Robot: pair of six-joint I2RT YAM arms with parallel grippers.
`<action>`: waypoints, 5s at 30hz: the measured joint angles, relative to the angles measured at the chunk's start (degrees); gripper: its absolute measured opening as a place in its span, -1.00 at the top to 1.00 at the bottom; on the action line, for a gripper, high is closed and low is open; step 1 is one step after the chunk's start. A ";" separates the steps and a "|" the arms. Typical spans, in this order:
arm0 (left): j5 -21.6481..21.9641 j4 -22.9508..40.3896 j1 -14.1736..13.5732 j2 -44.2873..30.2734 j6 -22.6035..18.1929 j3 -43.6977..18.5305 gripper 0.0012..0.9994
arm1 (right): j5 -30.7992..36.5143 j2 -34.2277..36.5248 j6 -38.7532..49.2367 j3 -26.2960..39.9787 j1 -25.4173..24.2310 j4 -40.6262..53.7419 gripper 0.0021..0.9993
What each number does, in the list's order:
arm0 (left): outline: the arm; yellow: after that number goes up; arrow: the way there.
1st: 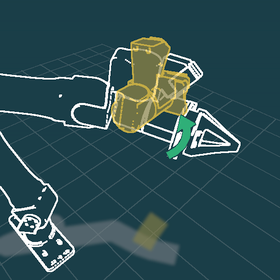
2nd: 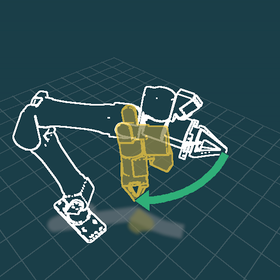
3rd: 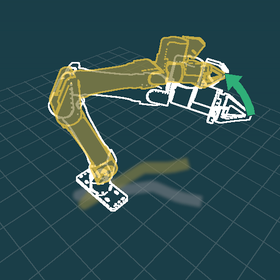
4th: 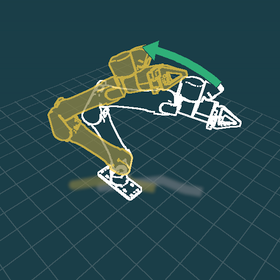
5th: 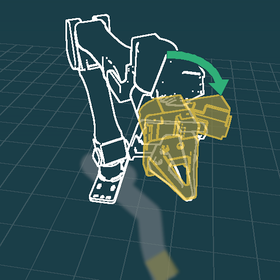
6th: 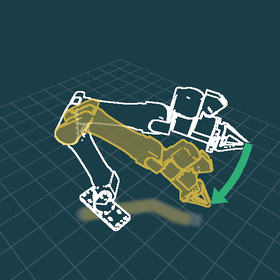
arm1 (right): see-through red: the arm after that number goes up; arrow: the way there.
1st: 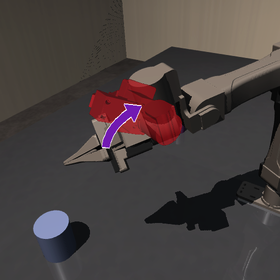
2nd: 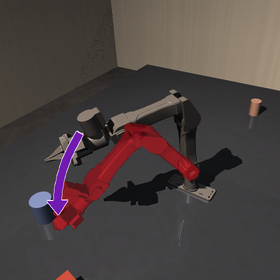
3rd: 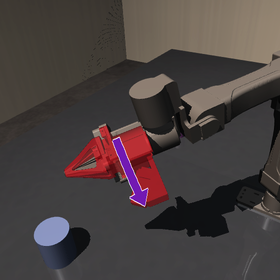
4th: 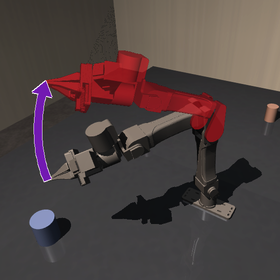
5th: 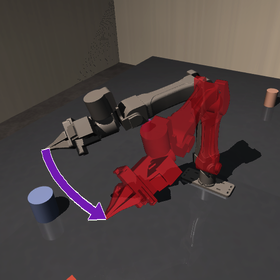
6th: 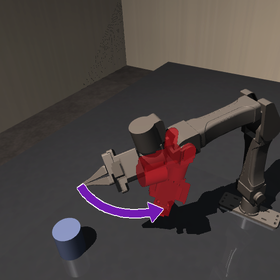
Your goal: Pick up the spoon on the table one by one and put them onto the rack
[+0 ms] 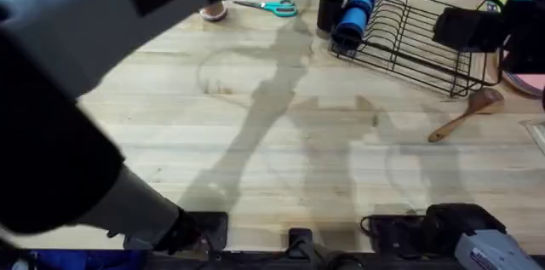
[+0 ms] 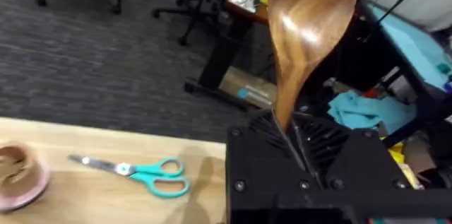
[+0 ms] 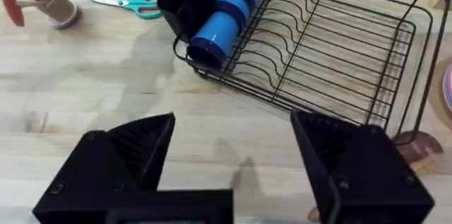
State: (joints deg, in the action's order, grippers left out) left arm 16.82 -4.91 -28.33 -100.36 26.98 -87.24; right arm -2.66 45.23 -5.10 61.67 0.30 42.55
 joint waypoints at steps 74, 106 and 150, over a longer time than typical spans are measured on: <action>-8.04 -21.53 -4.42 -24.54 -1.76 0.00 0.91 | 0.00 0.00 0.00 0.00 0.00 -0.11 -0.99; -7.84 -8.59 -4.38 -21.73 -15.46 -0.13 -0.32 | 0.02 0.00 0.02 0.00 0.00 -0.13 -0.99; -3.30 65.12 11.01 17.91 -16.35 -0.11 -0.99 | 0.02 0.00 0.00 0.00 0.00 -0.13 -0.99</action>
State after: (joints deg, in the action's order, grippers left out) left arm 13.52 60.21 -17.32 -82.46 10.63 -87.35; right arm -2.63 45.23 -5.10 61.67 0.30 42.42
